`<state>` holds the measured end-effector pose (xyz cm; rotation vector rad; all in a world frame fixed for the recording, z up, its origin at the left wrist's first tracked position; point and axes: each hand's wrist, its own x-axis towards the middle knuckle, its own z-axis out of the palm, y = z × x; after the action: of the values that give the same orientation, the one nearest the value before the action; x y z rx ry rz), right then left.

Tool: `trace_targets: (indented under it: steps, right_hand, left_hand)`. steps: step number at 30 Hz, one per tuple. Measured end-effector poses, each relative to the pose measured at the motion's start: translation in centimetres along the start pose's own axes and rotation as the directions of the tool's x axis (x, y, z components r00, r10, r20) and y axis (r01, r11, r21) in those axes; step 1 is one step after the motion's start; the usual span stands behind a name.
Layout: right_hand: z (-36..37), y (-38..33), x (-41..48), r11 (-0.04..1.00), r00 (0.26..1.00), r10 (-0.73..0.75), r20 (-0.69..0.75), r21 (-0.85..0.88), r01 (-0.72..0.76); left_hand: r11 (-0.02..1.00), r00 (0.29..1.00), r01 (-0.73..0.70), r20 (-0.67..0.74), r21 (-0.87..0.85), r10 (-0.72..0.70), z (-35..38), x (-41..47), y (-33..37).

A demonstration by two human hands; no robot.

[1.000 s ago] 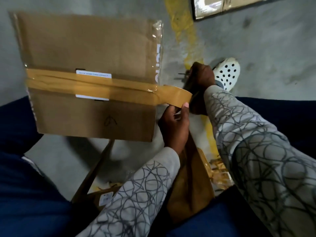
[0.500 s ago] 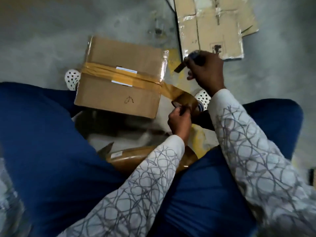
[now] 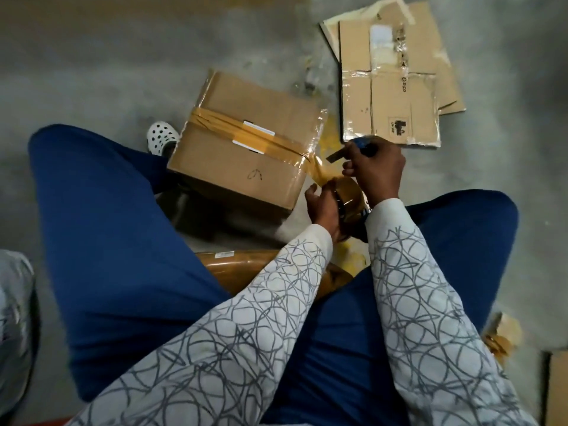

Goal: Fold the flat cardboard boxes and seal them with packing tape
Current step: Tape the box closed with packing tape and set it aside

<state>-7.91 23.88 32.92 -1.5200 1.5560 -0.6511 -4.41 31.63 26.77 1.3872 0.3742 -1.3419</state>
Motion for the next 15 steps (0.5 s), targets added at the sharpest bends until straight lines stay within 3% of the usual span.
trace_targets:
  steps: [3, 8, 12, 15]
  right_hand:
    - [0.4, -0.3, -0.1, 1.0, 1.0, 0.002, -0.013, -0.002, -0.003]
    - [1.6, -0.7, 0.0, 0.998, 1.0, 0.014, 0.011, -0.068, -0.014]
    - [2.4, -1.4, 0.2, 0.997, 0.999, 0.033, 0.009, -0.064, -0.032]
    - [2.7, -1.4, 0.9, 0.997, 0.999, 0.044, -0.007, -0.061, -0.044]
  left_hand:
    - [1.0, 1.0, -0.021, -0.007, -0.003, 0.021, -0.4, 0.5, -0.2]
    - [0.989, 0.991, 0.117, -0.06, -0.095, -0.123, 0.0, 0.8, 0.4]
    - [0.976, 0.971, 0.219, -0.099, 0.0, -0.218, 0.9, 1.3, 0.8]
    - [0.98, 0.969, 0.191, -0.149, -0.048, -0.196, 0.8, 1.4, 0.9]
